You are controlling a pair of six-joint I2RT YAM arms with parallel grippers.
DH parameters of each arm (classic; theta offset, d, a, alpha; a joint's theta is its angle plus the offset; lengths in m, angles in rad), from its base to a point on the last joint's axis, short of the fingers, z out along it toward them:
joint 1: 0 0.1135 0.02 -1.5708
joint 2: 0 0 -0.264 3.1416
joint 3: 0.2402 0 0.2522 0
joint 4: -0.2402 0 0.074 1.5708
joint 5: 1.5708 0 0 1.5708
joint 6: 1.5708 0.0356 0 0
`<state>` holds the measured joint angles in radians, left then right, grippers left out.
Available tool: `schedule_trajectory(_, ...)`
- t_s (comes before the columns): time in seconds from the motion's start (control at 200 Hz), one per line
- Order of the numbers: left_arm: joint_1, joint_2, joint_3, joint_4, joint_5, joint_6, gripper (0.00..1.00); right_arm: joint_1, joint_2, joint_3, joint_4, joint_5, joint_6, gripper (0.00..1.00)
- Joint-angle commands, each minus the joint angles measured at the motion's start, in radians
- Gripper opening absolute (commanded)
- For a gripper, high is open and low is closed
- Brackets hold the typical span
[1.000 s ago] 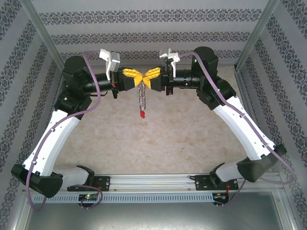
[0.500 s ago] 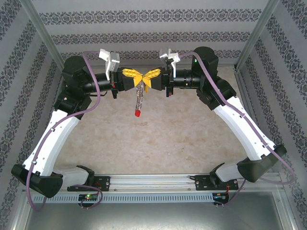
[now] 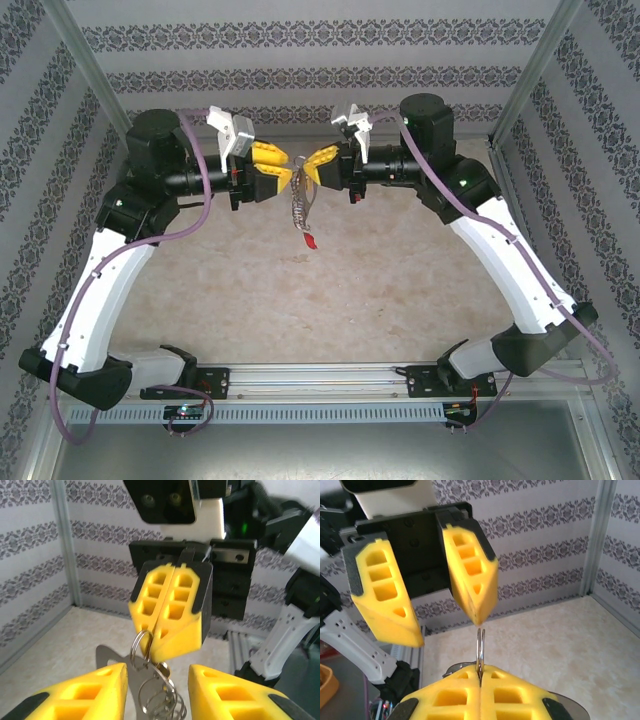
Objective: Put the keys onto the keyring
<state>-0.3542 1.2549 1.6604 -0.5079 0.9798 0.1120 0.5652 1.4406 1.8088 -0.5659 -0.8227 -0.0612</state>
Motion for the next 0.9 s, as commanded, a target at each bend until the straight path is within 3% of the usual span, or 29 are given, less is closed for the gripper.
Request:
schedule_trajectory(0.0,-0.027,0.008,0.060,-0.219,-0.072,0.188,0.37,0.004,0.019,0.075,-0.193,0.044,-0.130,0.00)
schedule_trajectory(0.235,-0.068,0.031,0.083,-0.304,-0.120,0.254,0.40,0.037,0.086,0.192,-0.454,0.103,-0.297,0.00)
schedule_trajectory(0.894,-0.131,0.067,0.071,-0.376,-0.156,0.305,0.39,0.103,0.169,0.314,-0.594,0.120,-0.418,0.00)
